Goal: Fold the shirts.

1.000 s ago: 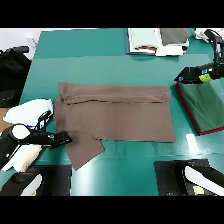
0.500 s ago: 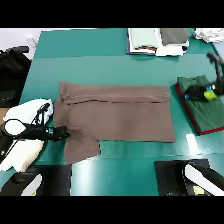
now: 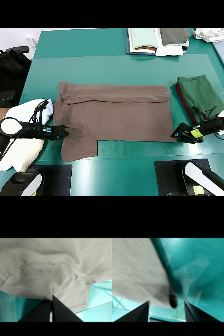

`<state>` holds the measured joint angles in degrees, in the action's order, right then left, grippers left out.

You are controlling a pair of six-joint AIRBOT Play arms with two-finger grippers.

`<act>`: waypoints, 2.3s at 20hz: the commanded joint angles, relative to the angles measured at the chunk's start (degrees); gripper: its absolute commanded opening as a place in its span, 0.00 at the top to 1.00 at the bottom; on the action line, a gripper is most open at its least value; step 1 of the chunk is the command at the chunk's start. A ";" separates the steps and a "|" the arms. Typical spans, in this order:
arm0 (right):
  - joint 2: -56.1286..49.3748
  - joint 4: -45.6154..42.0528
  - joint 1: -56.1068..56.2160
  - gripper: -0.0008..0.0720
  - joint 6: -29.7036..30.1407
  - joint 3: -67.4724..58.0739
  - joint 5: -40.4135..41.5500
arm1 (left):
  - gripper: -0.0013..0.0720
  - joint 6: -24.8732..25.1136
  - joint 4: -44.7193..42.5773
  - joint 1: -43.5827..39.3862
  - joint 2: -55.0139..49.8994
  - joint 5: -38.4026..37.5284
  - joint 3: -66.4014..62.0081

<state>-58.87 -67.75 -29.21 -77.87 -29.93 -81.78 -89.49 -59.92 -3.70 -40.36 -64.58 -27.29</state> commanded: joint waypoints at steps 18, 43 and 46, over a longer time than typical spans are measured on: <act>15.67 -13.31 15.32 0.96 -1.29 -14.78 -7.17 | 0.95 -1.77 -5.73 0.04 15.32 -25.27 -7.82; -23.54 2.25 14.51 0.28 2.82 -49.88 1.16 | 0.33 5.31 -12.37 0.04 -21.84 6.08 -32.24; -23.58 3.08 11.63 0.16 5.07 -43.23 1.70 | 0.94 6.14 -8.61 -0.15 -21.86 5.22 -32.72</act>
<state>-82.26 -65.54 -15.64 -75.75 -76.79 -80.09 -83.53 -71.59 -3.68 -62.17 -58.48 -58.57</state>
